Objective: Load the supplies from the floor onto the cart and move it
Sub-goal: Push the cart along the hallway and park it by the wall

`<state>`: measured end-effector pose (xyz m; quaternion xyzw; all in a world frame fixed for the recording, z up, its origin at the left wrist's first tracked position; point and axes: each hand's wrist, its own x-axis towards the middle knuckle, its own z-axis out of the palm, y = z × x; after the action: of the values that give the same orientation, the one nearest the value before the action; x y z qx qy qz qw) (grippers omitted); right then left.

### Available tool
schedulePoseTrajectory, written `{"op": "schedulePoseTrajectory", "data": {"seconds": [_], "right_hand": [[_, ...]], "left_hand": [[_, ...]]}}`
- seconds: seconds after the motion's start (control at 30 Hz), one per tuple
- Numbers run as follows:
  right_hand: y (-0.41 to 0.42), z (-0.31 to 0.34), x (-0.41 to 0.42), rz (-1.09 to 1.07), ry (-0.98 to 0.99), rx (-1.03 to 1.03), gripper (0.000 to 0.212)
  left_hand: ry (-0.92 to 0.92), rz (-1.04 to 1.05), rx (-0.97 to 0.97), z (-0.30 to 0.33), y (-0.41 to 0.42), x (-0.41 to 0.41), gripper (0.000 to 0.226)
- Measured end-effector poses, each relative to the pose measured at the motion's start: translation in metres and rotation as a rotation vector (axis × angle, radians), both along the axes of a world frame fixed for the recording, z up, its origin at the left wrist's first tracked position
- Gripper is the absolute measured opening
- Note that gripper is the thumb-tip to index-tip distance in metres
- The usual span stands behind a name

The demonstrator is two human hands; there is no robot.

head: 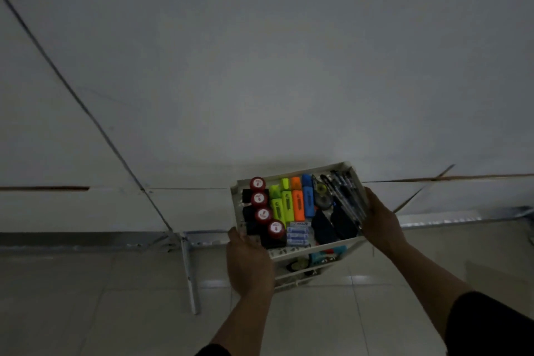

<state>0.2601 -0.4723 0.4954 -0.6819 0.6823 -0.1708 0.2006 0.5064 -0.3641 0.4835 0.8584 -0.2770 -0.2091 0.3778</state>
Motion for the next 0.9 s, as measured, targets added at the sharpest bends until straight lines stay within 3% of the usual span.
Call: {"op": "schedulePoseTrajectory", "data": {"seconds": [0.57,0.9], "right_hand": [[0.002,-0.009,-0.002,-0.101,-0.29,-0.074,0.04],[0.0,-0.013,0.01,-0.172,-0.286,-0.116,0.044]], "left_hand": [[-0.118,-0.122,0.071,0.001,-0.049,0.017,0.016],[-0.18,-0.228,0.024,-0.005,-0.076,0.038,0.024]]}}
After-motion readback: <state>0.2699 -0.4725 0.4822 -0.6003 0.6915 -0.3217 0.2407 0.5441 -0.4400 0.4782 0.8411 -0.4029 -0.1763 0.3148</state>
